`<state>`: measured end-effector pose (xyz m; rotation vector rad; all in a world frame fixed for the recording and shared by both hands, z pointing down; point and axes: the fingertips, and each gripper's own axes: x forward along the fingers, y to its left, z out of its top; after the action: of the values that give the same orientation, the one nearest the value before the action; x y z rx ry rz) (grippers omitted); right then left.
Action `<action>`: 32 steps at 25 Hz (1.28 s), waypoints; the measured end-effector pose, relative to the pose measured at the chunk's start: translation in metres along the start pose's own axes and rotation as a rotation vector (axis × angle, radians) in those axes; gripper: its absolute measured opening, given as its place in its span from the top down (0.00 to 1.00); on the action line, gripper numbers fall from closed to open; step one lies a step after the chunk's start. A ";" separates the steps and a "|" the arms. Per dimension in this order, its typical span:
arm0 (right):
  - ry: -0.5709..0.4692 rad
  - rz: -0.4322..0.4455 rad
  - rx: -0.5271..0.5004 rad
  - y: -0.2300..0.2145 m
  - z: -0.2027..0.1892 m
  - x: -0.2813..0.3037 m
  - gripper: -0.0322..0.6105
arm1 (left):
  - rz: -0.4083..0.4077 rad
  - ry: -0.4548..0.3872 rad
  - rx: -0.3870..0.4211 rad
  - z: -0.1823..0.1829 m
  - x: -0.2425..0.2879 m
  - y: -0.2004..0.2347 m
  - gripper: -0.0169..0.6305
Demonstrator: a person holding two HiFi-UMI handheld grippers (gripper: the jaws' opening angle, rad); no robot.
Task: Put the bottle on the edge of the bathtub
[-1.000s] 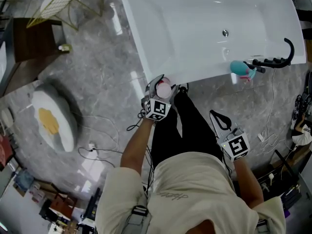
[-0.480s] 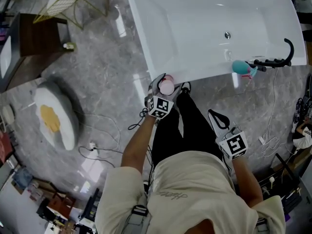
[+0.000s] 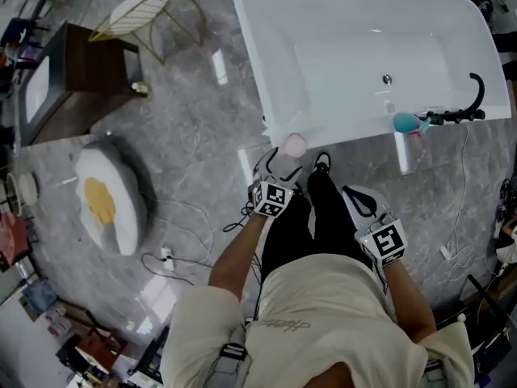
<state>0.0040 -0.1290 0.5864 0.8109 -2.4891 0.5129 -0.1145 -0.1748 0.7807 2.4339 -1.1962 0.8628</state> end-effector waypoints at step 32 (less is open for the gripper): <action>-0.355 -0.109 -0.178 -0.034 0.131 -0.060 0.95 | 0.195 -0.378 -0.150 0.239 -0.200 0.040 0.95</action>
<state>0.0267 -0.1905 0.4531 1.0326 -2.7388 0.1122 -0.1497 -0.1952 0.4692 2.4530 -1.5877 0.3461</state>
